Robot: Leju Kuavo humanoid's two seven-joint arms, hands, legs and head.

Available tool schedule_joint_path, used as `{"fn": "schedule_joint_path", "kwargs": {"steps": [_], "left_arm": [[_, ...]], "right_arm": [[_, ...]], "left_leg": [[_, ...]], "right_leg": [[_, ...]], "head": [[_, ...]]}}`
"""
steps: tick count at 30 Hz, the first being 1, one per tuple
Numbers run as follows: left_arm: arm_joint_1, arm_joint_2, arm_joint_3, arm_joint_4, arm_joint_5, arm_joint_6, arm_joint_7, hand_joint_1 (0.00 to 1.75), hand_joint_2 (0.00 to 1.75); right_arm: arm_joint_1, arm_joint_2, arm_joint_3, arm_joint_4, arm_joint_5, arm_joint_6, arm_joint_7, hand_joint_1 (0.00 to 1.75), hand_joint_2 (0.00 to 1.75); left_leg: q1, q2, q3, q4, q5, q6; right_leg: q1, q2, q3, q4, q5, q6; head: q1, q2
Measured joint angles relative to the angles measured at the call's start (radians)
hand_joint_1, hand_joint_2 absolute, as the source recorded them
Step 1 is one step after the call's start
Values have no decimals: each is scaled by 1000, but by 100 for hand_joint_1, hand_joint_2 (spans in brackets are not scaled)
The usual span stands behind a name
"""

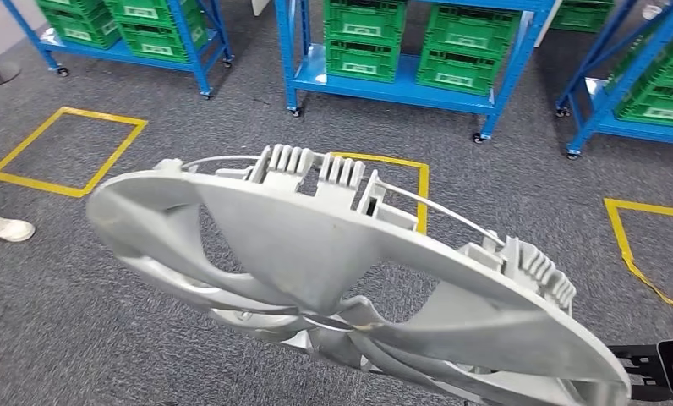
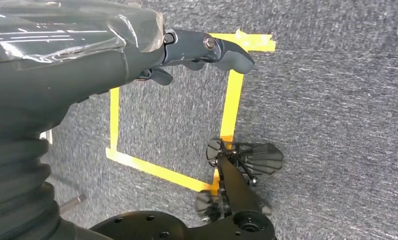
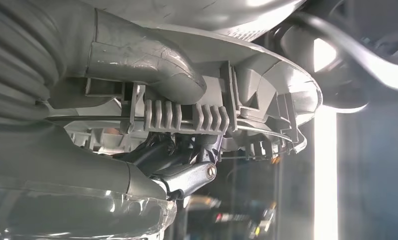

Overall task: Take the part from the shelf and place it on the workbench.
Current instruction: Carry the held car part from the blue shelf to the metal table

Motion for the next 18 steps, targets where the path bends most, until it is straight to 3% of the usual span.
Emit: {"fn": "schedule_joint_path", "kwargs": {"steps": [2, 4, 6, 7, 9, 11, 12, 13, 14, 15, 18], "left_arm": [[-2, -2, 0, 0, -6, 1, 3, 0, 175], [-4, -2, 0, 0, -9, 3, 4, 0, 175], [-2, -1, 0, 0, -10, 6, 5, 0, 175], [1, -1, 0, -1, -10, 6, 5, 0, 175], [3, 0, 0, -1, -11, 8, 5, 0, 175], [1, 0, 0, -2, -11, 9, 6, 0, 175], [1, 0, 0, -3, -11, 10, 6, 0, 175], [1, 0, 0, -3, -11, 10, 6, 0, 175], [2, 0, 0, -4, -11, 10, 6, 0, 175], [2, 0, 0, -5, -11, 11, 6, 0, 175], [2, 4, 4, -11, -11, 16, 6, 0, 175]], "right_arm": [[-20, 11, 17, 0, -22, 3, 11, 175, 175], [-40, 23, 35, 0, -45, 3, 26, 175, 175], [-56, 33, 51, 0, -62, 4, 39, 175, 175], [-64, 37, 59, 0, -68, 4, 45, 175, 175], [-77, 46, 74, 1, -76, 7, 54, 175, 175], [-83, 52, 84, 2, -82, 10, 57, 175, 175], [-86, 54, 89, 4, -84, 11, 58, 175, 175], [-88, 55, 93, 6, -86, 12, 60, 175, 175], [-91, 56, 97, 8, -88, 13, 64, 175, 175], [-95, 57, 100, 10, -91, 13, 68, 175, 175], [-108, 62, 109, 12, -101, 13, 78, 175, 175]], "left_leg": [[0, -23, -4, 12, -5, -8], [-2, -39, -14, 24, -9, -20], [0, -48, -21, 26, -8, -30], [2, -43, -24, 28, -9, -34], [3, -4, -46, 74, -38, -45], [6, 38, -102, 193, -98, -55], [9, 45, -134, 258, -124, -58], [11, 48, -156, 302, -135, -60], [12, 51, -160, 309, -128, -60], [12, 54, -144, 275, -105, -59], [4, 91, -42, 77, -29, -48]], "right_leg": [[-7, 21, 65, -142, 57, 13], [-8, 35, 99, -217, 83, 3], [-5, 26, 99, -222, 87, -15], [-6, 21, 100, -223, 90, -21], [-9, 8, 101, -225, 91, -32], [-8, -8, 102, -225, 90, -37], [-7, -17, 101, -225, 89, -39], [-6, -26, 101, -225, 89, -39], [-5, -36, 101, -225, 88, -39], [-4, -44, 102, -225, 88, -39], [1, -65, 103, -225, 86, -37]], "head": [[0, 0], [0, 0], [-1, 0], [-1, 0], [-4, 0], [-8, 0], [-9, 0], [-9, 0], [-9, 0], [-9, 0], [-8, 0]]}}
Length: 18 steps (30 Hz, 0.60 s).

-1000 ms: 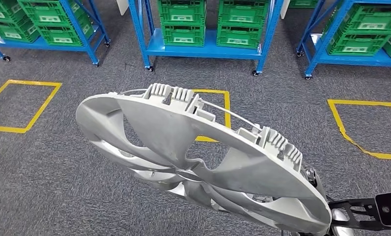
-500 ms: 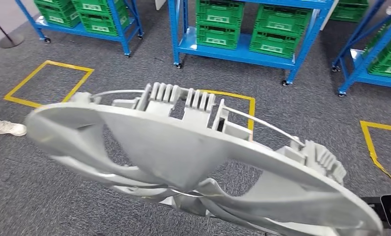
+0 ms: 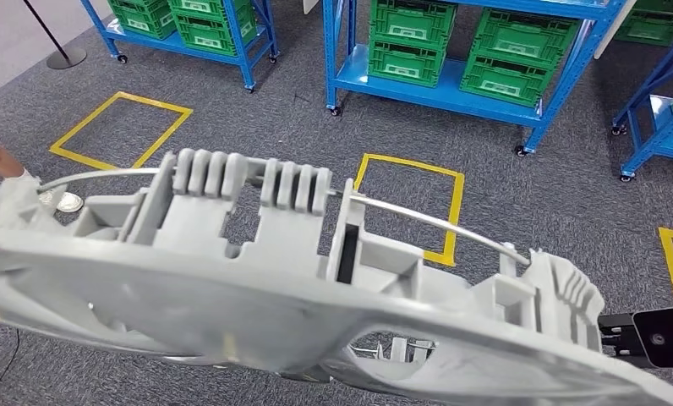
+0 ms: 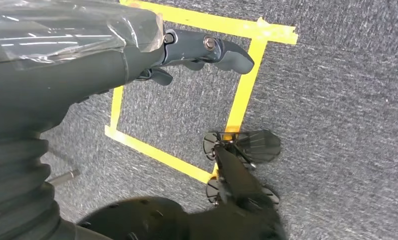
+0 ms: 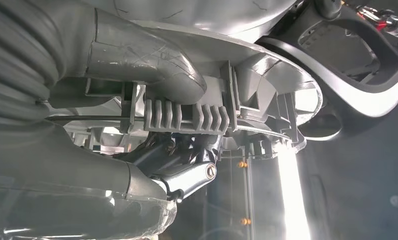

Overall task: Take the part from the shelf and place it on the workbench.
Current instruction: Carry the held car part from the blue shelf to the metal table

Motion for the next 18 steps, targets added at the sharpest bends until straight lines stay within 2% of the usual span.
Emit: {"fn": "schedule_joint_path", "kwargs": {"steps": [1, 2, 4, 6, 7, 8, 10, 11, 12, 14, 15, 16, 17, 18], "left_arm": [[0, 1, 2, -3, 0, 1, 0, 0, 175], [0, 3, 3, -5, 0, 3, 1, 0, 175], [3, 5, 5, -9, 0, 6, 2, 0, 175], [6, 7, 8, -13, 0, 10, 4, 0, 175], [6, 7, 10, -16, -1, 11, 5, 0, 175], [6, 7, 11, -19, -1, 13, 5, 0, 175], [5, 8, 13, -22, -2, 16, 7, 0, 175], [6, 8, 14, -23, -3, 17, 8, 0, 175], [6, 8, 15, -24, -4, 18, 10, 0, 175], [6, 8, 17, -26, -7, 18, 12, 0, 175], [6, 8, 18, -27, -8, 18, 13, 0, 175], [6, 8, 19, -28, -10, 19, 15, 0, 175], [7, 8, 21, -29, -13, 19, 16, 0, 175], [8, 8, 23, -29, -14, 19, 17, 0, 175]], "right_arm": [[-3, 1, 2, 0, -3, 0, 1, 175, 175], [-5, 2, 4, 1, -6, 1, 2, 175, 175], [-7, 3, 6, 4, -10, 1, 4, 175, 175], [-8, 4, 6, 7, -12, 2, 4, 175, 175], [-8, 3, 7, 8, -13, 2, 4, 175, 175], [-8, 2, 7, 10, -14, 2, 4, 175, 175], [-6, 0, 7, 15, -16, 3, 4, 175, 175], [-4, -1, 7, 18, -16, 3, 4, 175, 175], [-4, -2, 7, 20, -15, 3, 4, 175, 175], [-4, -3, 7, 22, -14, 3, 4, 175, 175], [-5, -2, 7, 22, -13, 3, 4, 175, 175], [-5, -2, 7, 22, -12, 3, 3, 175, 175], [-5, -1, 7, 22, -11, 3, 3, 175, 175], [-5, 0, 7, 22, -10, 4, 4, 175, 175]], "left_leg": [[-4, 9, 17, -36, 7, 4], [-9, 11, 20, -48, 6, 7], [-9, -7, 22, -55, 12, 17], [-5, -24, 33, -69, 23, 31], [-2, -32, 38, -75, 29, 36], [-4, -41, 38, -76, 31, 40], [-5, -63, 36, -75, 32, 42], [-5, -75, 36, -75, 32, 42], [-5, -86, 36, -74, 32, 42], [-3, -109, 35, -68, 30, 38], [-4, -119, 33, -62, 26, 33], [-5, -127, 29, -57, 24, 28], [-6, -133, 25, -53, 22, 22], [-5, -137, 21, -52, 21, 16]], "right_leg": [[3, -6, 0, 0, -1, 2], [4, -12, 0, -1, -1, 6], [4, -22, 2, -4, -3, 16], [2, 1, -9, 24, -22, 20], [1, 22, -29, 67, -43, 18], [1, 43, -59, 133, -70, 14], [1, 60, -124, 260, -111, 13], [1, 62, -138, 284, -111, 18], [0, 63, -132, 263, -95, 25], [-5, 79, -74, 130, -38, 39], [-6, 90, -46, 67, -13, 39], [-6, 99, -26, 24, 3, 34], [-5, 104, -18, 6, 9, 26], [-1, 100, -17, 6, 12, 16]], "head": [[0, 0], [0, 0], [0, 0], [2, 0], [5, 0], [7, 0], [9, 0], [9, 0], [10, 0], [10, 0], [10, 0], [9, 0], [9, 0], [9, 0]]}}
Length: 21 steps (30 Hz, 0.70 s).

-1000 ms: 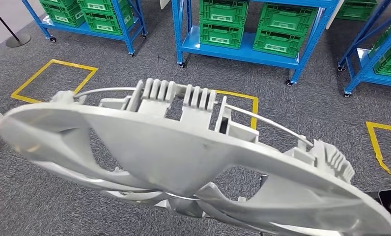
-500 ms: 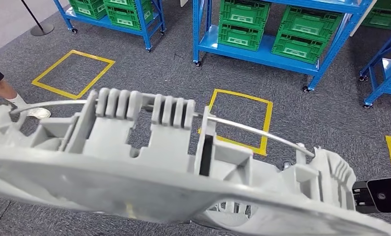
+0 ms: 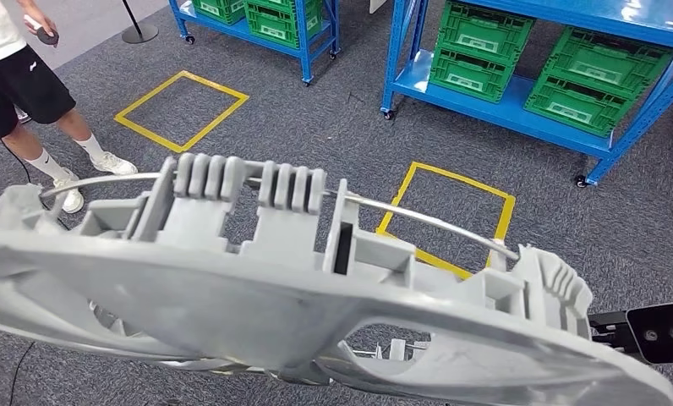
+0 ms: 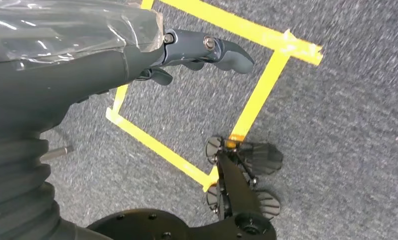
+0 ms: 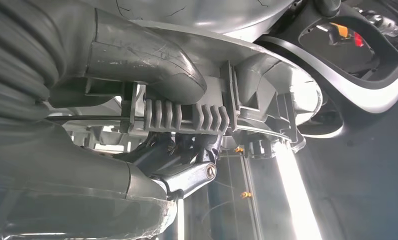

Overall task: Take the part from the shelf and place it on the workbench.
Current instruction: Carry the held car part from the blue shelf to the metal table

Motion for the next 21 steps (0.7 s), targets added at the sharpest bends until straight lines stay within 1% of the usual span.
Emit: {"fn": "schedule_joint_path", "kwargs": {"steps": [1, 2, 3, 4, 5, 6, 7, 8, 9, 10, 11, 12, 13, 14, 15, 16, 17, 18, 19, 20, 21], "left_arm": [[1, 0, 2, 0, -1, 0, 0, 0, 175], [2, 0, 4, 0, -2, 0, 1, 0, 175], [2, 0, 5, 0, -3, 1, 1, 0, 175], [2, 1, 6, 0, -3, 2, 1, 0, 175], [1, 1, 8, 0, -3, 2, 1, 0, 175], [0, 1, 9, 0, -3, 2, 1, 0, 175], [-1, 0, 11, 0, -4, 2, 1, 0, 175], [-1, 0, 12, 0, -4, 2, 2, 0, 175], [-1, -1, 13, 0, -5, 2, 2, 0, 175], [-1, -1, 14, 0, -5, 2, 2, 0, 175], [-1, -1, 15, 0, -6, 1, 3, 0, 175], [-2, 0, 16, 0, -8, 1, 3, 0, 175], [-3, 0, 17, -1, -10, 0, 3, 0, 175], [-5, 0, 17, -1, -12, 0, 3, 0, 175], [-6, 1, 18, -1, -14, -1, 3, 0, 175], [-7, 2, 19, -1, -16, -2, 3, 0, 175], [-6, 2, 19, -1, -17, -2, 4, 0, 175], [-6, 2, 20, -1, -19, -3, 4, 0, 175], [-6, 2, 20, -1, -20, -4, 4, 0, 175], [-7, 1, 21, -1, -21, -4, 4, 0, 175], [-9, 1, 21, -2, -21, -5, 4, 0, 175]], "right_arm": [[0, 1, 0, 0, 0, 0, 0, 175, 175], [-1, 2, 0, 0, 0, 0, 0, 175, 175], [-1, 4, 0, 0, 0, 0, 0, 175, 175], [-1, 6, -1, 0, 0, 1, 0, 175, 175], [-1, 7, -1, 1, -1, 1, 0, 175, 175], [-1, 7, -1, 2, -1, 1, 0, 175, 175], [-1, 7, -1, 3, -1, 1, 0, 175, 175], [-1, 7, -1, 5, -1, 1, 0, 175, 175], [-1, 7, -1, 7, -1, 1, 0, 175, 175], [-1, 7, -1, 9, -1, 1, 0, 175, 175], [-2, 7, -1, 9, -1, 1, 0, 175, 175], [-3, 7, -1, 10, -1, 1, 0, 175, 175], [-5, 7, -1, 10, -1, 1, 0, 175, 175], [-6, 8, -1, 10, 0, 1, 0, 175, 175], [-7, 8, -1, 10, 0, 1, 0, 175, 175], [-7, 8, -1, 10, 1, 1, 0, 175, 175], [-7, 8, -1, 10, 1, 1, 0, 175, 175], [-8, 7, -1, 10, 2, 1, 0, 175, 175], [-8, 7, -2, 9, 2, 1, 0, 175, 175], [-9, 6, -2, 9, 2, 1, 0, 175, 175], [-8, 5, -2, 9, 2, 1, 0, 175, 175]], "left_leg": [[3, -2, -2, 0, 0, -5], [4, 8, -7, 7, -4, -10], [4, 27, -17, 27, -17, -16], [5, 50, -35, 67, -40, -21], [7, 73, -64, 126, -69, -26], [10, 86, -97, 193, -99, -30], [12, 92, -126, 251, -120, -33], [14, 95, -142, 280, -124, -35], [15, 98, -139, 271, -110, -35], [15, 102, -114, 222, -82, -33], [14, 113, -75, 148, -49, -30], [11, 128, -39, 81, -26, -25], [6, 141, -13, 31, -12, -21], [2, 149, -1, 6, -8, -16], [-3, 147, -2, 2, -11, -11], [-5, 138, -2, -2, -8, -6], [-3, 130, 4, -9, -4, 0], [-1, 121, 11, -18, 2, 5], [1, 112, 18, -26, 8, 11], [3, 103, 23, -32, 12, 14], [2, 94, 23, -34, 14, 17]], "right_leg": [[-1, -6, 0, -1, 2, -7], [-2, -11, 1, -2, 4, -13], [-3, -18, 3, -4, 4, -19], [-5, -25, 4, -5, 4, -24], [-3, -32, 5, -5, 3, -28], [-1, -40, 6, -5, 1, -30], [0, -48, 5, -5, 0, -31], [1, -57, 5, -5, 0, -31], [2, -65, 6, -5, -1, -31], [3, -72, 6, -5, -1, -31], [3, -79, 7, -5, -2, -30], [5, -85, 9, -5, -3, -28], [7, -91, 10, -5, -4, -26], [8, -96, 10, -5, -5, -23], [8, -102, 11, -7, -6, -18], [7, -109, 14, -9, -6, -12], [5, -110, 14, -7, -9, -7], [5, -102, 11, 3, -16, -4], [5, -88, -2, 32, -32, -5], [4, -69, -27, 83, -55, -8], [4, -54, -58, 147, -82, -12]], "head": [[0, 0], [0, 0], [-3, 0], [-5, 0], [-8, 0], [-9, 0], [-9, 0], [-9, 0], [-9, 0], [-9, 0], [-9, 0], [-9, 0], [-9, 0], [-9, 0], [-9, 0], [-9, 0], [-8, 0], [-8, 0], [-6, 0], [-4, 0], [-3, 0]]}}
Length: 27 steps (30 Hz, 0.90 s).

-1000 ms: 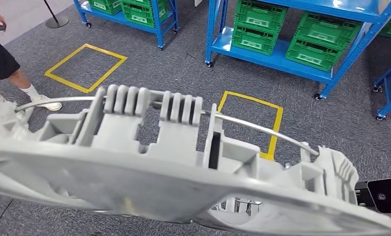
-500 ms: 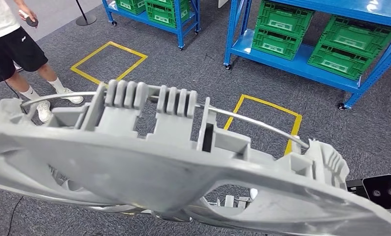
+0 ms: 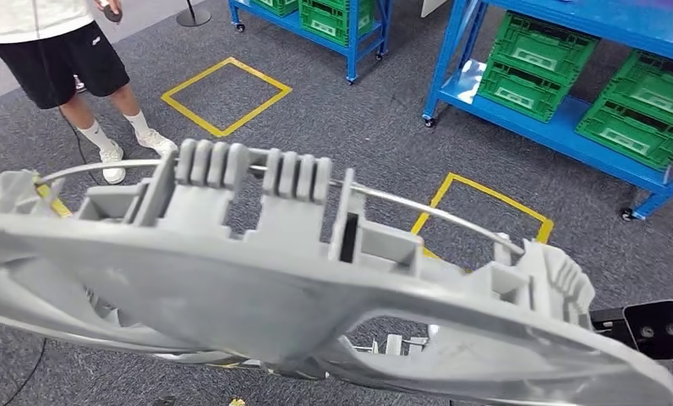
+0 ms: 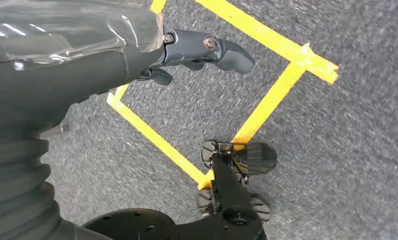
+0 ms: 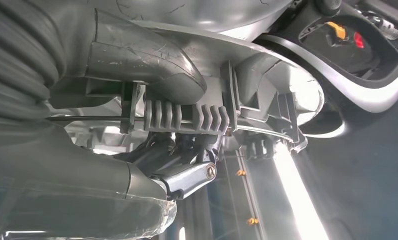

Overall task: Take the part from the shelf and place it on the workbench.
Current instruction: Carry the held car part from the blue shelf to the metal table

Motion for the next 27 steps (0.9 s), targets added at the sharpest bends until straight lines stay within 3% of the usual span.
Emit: {"fn": "schedule_joint_path", "kwargs": {"steps": [2, 3, 4, 6, 8, 10, 11, 13, 16, 18, 19, 21, 23, 24, 27], "left_arm": [[-1, 0, 0, 0, 0, -1, 0, 0, 175], [-1, -1, 0, 0, 0, -1, 0, 0, 175], [-1, -1, 0, 0, 0, -1, 0, 0, 175], [-1, -3, 0, 0, -1, -1, 0, 0, 175], [0, -3, 2, 0, -4, -2, 0, 0, 175], [3, -3, 6, 1, -8, -4, 0, 0, 175], [5, -3, 8, 1, -11, -5, 0, 0, 175], [6, -3, 11, 1, -16, -6, 0, 0, 175], [4, -3, 13, 1, -19, -9, 0, 0, 175], [4, -4, 13, 1, -21, -11, 0, 0, 175], [4, -4, 14, 1, -22, -12, 0, 0, 175], [4, -3, 15, 1, -22, -12, 0, 0, 175], [2, -2, 16, 1, -22, -11, 0, 0, 175], [0, -2, 17, 1, -22, -11, 0, 0, 175], [1, 0, 17, 1, -23, -10, 0, 0, 175]], "right_arm": [[2, -2, 0, 1, 0, 0, 0, 175, 175], [3, -3, 0, 1, 0, 0, 0, 175, 175], [3, -4, 0, 2, 1, 0, 0, 175, 175], [2, -5, 0, 2, 1, 0, 0, 175, 175], [1, -6, 0, 1, 1, 0, 0, 175, 175], [2, -6, 0, 1, 2, 0, -1, 175, 175], [2, -5, 0, 1, 2, 0, -1, 175, 175], [1, -3, 0, 1, 3, 0, -1, 175, 175], [2, -1, -1, 1, 5, 0, -1, 175, 175], [3, -1, -1, 1, 6, 0, -1, 175, 175], [3, -1, 0, 1, 6, 0, -1, 175, 175], [2, -1, 0, 1, 7, 0, -2, 175, 175], [2, 0, -1, 1, 7, 1, -2, 175, 175], [2, 0, 0, 1, 7, 1, -2, 175, 175], [2, 2, 0, 0, 7, 1, -2, 175, 175]], "left_leg": [[-1, -21, -2, 1, 0, 2], [0, -33, -2, 3, 0, 2], [0, -44, -2, 5, -1, 0], [1, -66, -5, 15, -6, -8], [0, -81, -12, 27, -13, -19], [3, -88, -19, 31, -15, -27], [5, -86, -22, 33, -17, -31], [7, -57, -42, 75, -42, -41], [10, -7, -139, 268, -125, -50], [11, 1, -184, 342, -137, -51], [11, 3, -177, 320, -116, -50], [9, 26, -109, 180, -47, -44], [0, 55, -52, 66, -10, -34], [-5, 63, -45, 48, -10, -30], [-6, 35, -37, 33, -4, -13]], "right_leg": [[-1, 12, -52, 105, -32, 0], [-2, 14, -57, 110, -27, 7], [-5, 16, -41, 74, -7, 16], [-12, 32, 21, -58, 46, 32], [-13, 46, 60, -139, 72, 28], [-9, 41, 63, -145, 75, 14], [-10, 38, 64, -146, 76, 10], [-12, 27, 69, -149, 76, -3], [-8, 7, 74, -149, 71, -15], [-5, -8, 75, -149, 68, -17], [-4, -14, 77, -149, 67, -18], [-3, -27, 83, -150, 62, -16], [4, -38, 87, -149, 56, -9], [6, -44, 88, -150, 54, -5], [6, -56, 89, -147, 46, 6]], "head": [[1, 0], [1, 0], [1, 0], [1, 0], [1, 0], [0, 0], [0, 0], [-3, 0], [-6, 0], [-6, 0], [-6, 0], [-6, 0], [-6, 0], [-5, 0], [-4, 0]]}}
